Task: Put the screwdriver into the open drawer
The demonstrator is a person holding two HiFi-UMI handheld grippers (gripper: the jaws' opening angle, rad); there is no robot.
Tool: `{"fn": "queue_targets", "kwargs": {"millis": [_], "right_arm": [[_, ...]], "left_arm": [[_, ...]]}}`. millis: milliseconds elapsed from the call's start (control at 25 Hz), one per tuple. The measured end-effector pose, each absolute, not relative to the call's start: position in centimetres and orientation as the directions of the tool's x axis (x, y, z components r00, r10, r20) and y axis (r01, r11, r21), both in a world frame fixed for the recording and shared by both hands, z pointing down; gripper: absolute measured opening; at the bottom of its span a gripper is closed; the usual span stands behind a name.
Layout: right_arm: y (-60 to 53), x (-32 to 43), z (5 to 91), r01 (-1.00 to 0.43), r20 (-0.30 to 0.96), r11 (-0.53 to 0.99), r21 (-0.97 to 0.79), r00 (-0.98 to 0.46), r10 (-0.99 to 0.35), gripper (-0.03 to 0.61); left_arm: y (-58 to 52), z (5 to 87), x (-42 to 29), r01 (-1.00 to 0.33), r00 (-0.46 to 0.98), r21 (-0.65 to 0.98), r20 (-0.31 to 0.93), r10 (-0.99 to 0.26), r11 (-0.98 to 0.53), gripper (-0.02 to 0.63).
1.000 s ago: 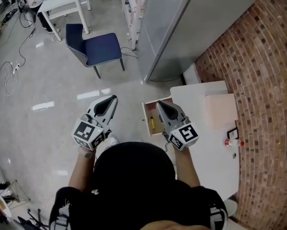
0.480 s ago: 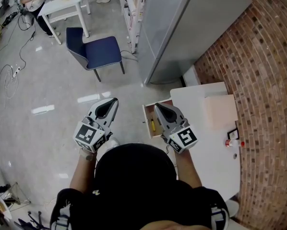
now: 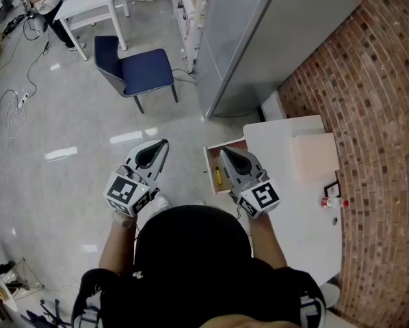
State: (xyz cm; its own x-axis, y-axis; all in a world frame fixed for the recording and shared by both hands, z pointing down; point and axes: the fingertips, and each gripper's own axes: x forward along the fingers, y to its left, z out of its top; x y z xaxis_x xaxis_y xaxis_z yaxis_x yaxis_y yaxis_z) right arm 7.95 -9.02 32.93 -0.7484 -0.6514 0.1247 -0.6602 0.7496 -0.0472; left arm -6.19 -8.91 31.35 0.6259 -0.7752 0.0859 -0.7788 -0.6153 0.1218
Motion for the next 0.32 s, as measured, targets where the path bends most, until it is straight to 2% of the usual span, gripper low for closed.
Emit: {"fn": "queue_targets", "kwargs": {"millis": [320], "right_arm": [[-9.11,8.15,33.70,-0.669,0.137,0.741,-0.057,-0.740,-0.658,0.009]], "left_arm": [[-8.40,31.32,-5.40,-0.748,0.661,0.151,0.077,-0.747,-0.646,0.003]]}}
